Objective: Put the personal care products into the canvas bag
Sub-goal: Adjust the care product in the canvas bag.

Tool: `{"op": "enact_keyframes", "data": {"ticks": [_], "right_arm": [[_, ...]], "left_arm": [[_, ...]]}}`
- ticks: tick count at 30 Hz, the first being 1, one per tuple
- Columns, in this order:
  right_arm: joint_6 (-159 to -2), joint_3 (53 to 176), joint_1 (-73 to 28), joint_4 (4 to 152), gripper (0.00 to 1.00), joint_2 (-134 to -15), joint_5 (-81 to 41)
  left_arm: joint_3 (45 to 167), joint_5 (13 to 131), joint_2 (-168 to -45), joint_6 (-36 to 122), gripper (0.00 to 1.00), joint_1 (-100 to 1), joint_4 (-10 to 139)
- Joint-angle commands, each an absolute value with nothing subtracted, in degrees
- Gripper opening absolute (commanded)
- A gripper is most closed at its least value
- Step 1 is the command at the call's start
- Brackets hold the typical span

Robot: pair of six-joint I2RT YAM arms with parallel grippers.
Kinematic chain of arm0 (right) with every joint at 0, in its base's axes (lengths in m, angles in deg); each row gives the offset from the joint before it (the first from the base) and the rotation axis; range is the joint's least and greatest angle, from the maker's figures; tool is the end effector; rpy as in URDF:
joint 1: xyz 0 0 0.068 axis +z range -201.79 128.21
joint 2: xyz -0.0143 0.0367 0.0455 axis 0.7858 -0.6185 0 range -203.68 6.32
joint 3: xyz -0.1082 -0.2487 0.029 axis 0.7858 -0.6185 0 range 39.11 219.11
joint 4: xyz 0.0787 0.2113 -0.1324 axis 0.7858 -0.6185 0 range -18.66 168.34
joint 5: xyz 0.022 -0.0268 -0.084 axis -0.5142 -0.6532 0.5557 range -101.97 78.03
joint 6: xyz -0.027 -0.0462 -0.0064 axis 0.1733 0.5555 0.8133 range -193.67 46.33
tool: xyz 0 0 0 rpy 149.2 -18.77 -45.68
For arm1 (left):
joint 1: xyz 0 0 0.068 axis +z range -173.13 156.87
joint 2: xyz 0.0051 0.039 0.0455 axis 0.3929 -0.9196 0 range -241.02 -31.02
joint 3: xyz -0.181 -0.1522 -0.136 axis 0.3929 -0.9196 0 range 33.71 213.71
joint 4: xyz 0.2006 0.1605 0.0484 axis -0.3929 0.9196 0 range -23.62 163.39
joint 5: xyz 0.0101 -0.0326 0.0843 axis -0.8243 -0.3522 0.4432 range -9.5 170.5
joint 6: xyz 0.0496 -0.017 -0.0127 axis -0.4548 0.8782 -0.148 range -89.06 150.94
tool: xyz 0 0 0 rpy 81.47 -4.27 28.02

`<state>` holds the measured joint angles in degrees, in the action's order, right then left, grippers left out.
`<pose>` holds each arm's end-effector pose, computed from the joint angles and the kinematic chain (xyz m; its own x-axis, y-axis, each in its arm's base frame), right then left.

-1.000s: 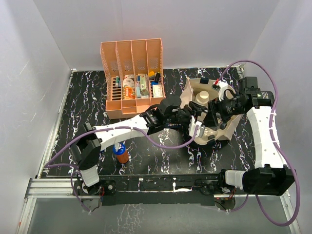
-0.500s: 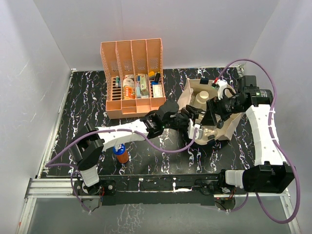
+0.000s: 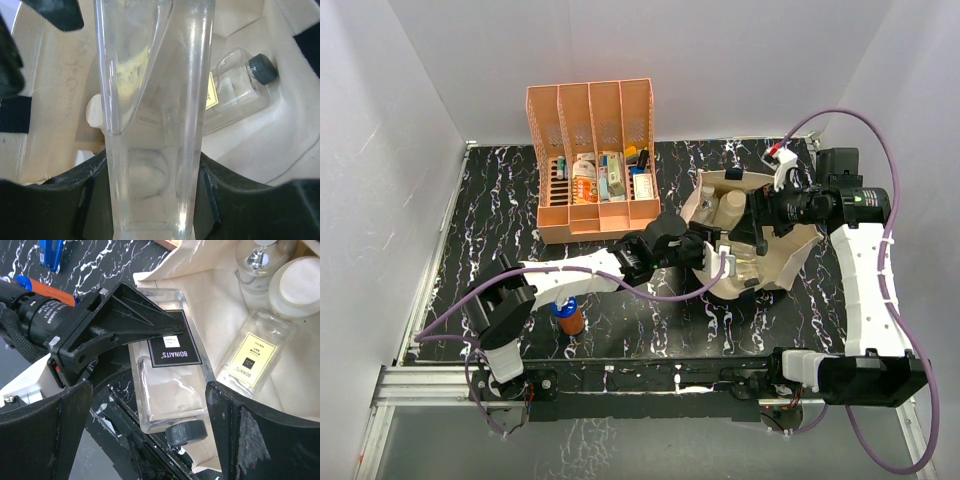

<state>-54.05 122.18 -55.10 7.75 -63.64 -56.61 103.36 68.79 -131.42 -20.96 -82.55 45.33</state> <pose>0.2090 0.0131 0.3918 -0.6800 -0.2000 -0.7054 -0.5992 0.7060 0.3775 0.2054 -0.3621 0.2811 0.6906 0.3461 -0.6351 0.6504 0.0870 0.7546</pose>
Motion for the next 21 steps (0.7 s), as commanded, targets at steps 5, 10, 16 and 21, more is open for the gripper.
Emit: {"op": "enact_keyframes", "data": {"ticks": [5,10,16,21], "right_arm": [[-63.68,126.07,-54.98,15.84,0.99,-61.29,-53.33],[-68.35,127.57,-55.20,18.27,0.99,-60.83,-48.69],[-70.38,128.34,-55.94,19.89,0.99,-60.68,-45.47],[-71.40,127.18,-58.28,19.60,0.99,-61.04,-49.04]], "left_arm": [[110.45,76.36,-126.35,-13.95,0.00,-81.94,34.44],[111.32,76.58,-126.81,-13.49,0.00,-81.94,32.07],[111.48,76.63,-126.57,-13.01,0.00,-81.92,30.81],[111.74,77.58,-126.41,-12.51,0.00,-81.87,30.12]]}}
